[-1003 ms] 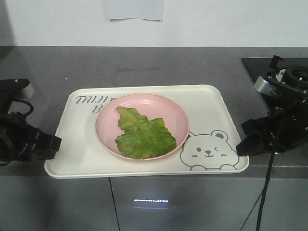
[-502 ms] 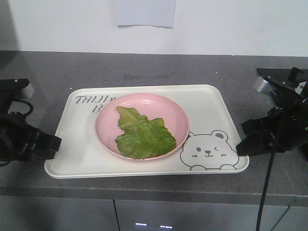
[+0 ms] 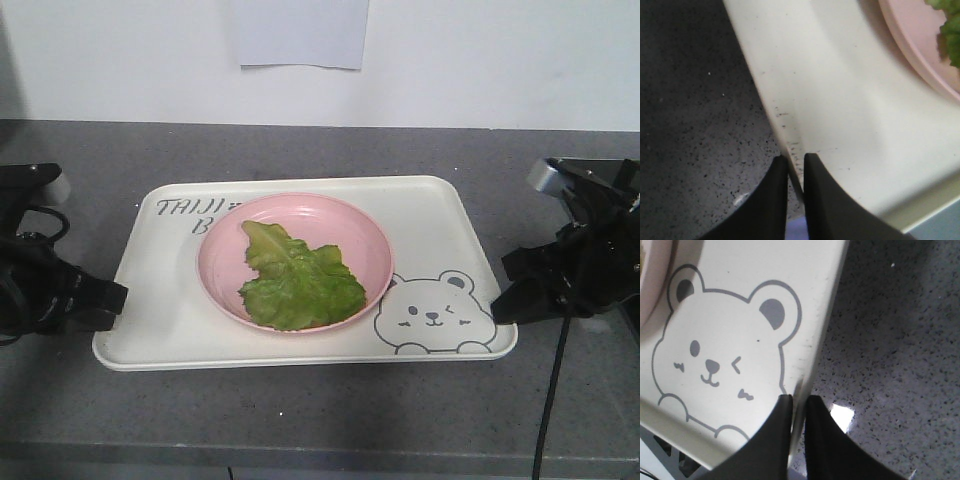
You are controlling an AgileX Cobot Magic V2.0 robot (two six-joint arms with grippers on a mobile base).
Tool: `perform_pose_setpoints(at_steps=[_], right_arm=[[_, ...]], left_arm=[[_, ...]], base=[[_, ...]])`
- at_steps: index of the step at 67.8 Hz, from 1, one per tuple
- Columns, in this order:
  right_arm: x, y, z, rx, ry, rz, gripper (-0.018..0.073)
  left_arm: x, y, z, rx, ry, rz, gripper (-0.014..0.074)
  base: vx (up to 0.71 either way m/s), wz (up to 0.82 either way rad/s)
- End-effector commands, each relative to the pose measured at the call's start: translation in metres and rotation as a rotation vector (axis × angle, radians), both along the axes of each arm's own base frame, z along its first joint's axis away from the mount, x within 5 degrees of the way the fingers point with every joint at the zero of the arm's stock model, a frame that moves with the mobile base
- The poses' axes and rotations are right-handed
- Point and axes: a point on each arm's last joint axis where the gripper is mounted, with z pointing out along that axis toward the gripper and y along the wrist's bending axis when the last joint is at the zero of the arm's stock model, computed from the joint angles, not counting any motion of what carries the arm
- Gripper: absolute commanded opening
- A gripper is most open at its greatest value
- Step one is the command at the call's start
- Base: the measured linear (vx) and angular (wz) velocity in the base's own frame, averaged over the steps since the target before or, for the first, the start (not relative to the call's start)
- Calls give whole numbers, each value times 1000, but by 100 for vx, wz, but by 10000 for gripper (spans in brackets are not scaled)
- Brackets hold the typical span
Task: Transfer vegetables to tray and serve
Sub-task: 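Hold the tray with both grippers as the base stops at the counter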
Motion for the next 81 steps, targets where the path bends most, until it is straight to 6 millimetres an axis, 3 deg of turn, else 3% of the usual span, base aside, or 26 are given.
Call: perform_pose_setpoints(at_steps=[1,81], right_arm=[[-10,13,24,100,-44,87,-3],[-10,13,24,100,-44,87,-3]], left_arm=[[-1,-7,21,-80,-103,5,-6],[-1,-7,21,-80,-103,5,-6]], base=[[10,-1],[7,-1]])
